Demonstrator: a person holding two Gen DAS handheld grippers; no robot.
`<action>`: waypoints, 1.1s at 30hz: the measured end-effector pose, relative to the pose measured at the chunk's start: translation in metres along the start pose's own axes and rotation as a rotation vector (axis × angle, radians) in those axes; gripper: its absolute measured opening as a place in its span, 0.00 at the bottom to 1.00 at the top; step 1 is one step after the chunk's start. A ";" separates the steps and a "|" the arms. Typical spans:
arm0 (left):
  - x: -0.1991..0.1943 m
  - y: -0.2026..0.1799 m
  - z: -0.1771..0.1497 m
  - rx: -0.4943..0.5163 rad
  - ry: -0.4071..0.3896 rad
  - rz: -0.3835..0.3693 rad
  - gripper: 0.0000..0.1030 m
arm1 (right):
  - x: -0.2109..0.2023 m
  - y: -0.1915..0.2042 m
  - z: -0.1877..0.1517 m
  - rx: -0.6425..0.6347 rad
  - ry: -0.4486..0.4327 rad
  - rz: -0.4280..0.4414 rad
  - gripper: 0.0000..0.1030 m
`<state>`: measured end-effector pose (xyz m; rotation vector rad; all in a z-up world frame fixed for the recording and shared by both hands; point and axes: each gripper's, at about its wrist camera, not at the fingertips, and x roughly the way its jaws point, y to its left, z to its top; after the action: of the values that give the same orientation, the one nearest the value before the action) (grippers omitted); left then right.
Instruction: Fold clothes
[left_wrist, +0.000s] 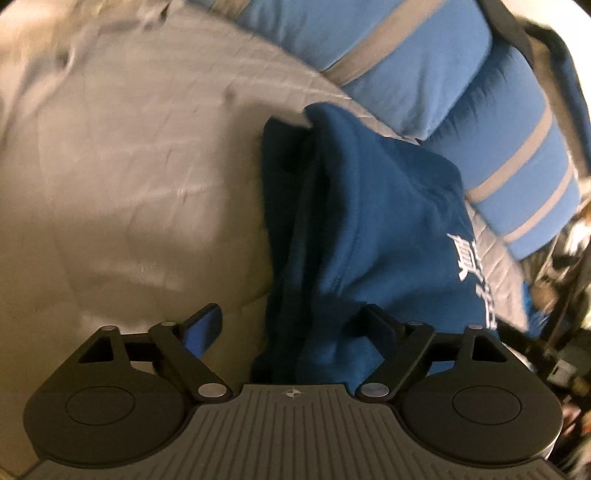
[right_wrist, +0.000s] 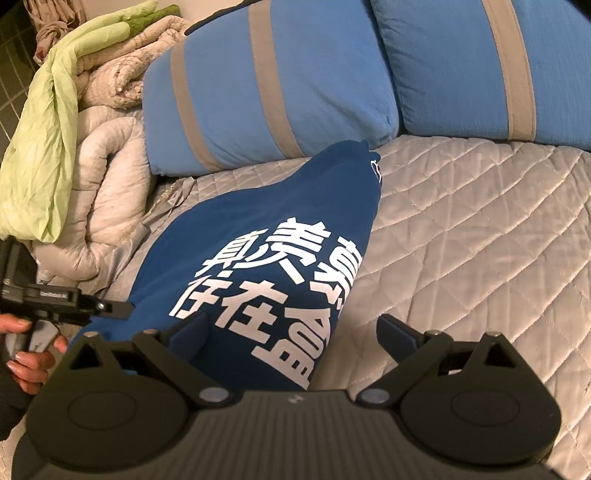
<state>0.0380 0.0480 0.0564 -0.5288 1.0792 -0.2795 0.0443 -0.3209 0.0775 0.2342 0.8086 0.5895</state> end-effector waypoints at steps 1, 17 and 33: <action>0.000 0.006 -0.001 -0.022 -0.003 -0.030 0.87 | 0.000 0.000 0.000 0.002 0.001 0.000 0.98; 0.019 0.050 -0.012 -0.215 0.096 -0.418 0.72 | 0.029 -0.022 0.024 0.084 -0.005 -0.013 0.98; 0.017 0.056 -0.031 -0.165 -0.014 -0.440 0.42 | 0.092 -0.077 0.053 0.380 0.047 0.146 0.98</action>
<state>0.0163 0.0791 0.0022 -0.9164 0.9693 -0.5731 0.1638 -0.3296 0.0253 0.6339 0.9516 0.5761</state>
